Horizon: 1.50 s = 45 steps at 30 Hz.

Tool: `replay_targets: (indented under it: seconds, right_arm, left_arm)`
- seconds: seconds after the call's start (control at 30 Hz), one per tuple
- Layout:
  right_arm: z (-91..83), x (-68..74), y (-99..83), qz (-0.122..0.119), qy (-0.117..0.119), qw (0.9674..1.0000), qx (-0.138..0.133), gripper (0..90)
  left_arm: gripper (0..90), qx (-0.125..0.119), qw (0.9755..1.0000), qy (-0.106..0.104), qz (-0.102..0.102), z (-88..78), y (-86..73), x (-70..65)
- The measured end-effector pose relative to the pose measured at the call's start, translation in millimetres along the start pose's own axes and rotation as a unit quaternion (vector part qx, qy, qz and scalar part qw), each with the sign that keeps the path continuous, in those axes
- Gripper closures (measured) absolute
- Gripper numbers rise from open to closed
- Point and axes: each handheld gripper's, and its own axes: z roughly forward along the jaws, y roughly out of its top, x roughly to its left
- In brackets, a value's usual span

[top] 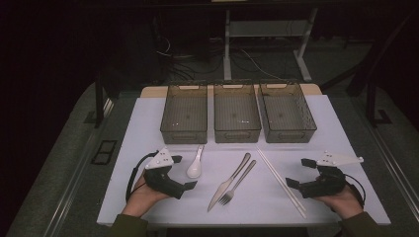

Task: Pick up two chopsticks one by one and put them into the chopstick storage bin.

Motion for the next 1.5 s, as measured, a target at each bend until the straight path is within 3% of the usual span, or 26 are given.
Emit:
replay_targets:
  seconds: [0.47, 0.8, 1.5]
  right_arm:
    - [-1.7, 0.4, 3.9, 0.004, 0.019, 0.9998, -0.001, 4.2]
    - [-2.5, 0.6, 14.5, 0.009, 0.02, 0.9998, -0.002, 4.2]
    - [24.5, 2.4, 38.8, 0.001, 0.021, 0.9997, 0.01, 4.2]
  left_arm:
    - [0.0, 0.003, 1.0, -0.003, 0.0, 1.2, -0.2, -1.8]
    - [0.0, 0.002, 1.0, -0.005, 0.006, 0.4, -0.2, -4.5]
    - [0.0, 0.007, 0.9999, -0.009, 0.009, 1.3, -0.2, -5.8]
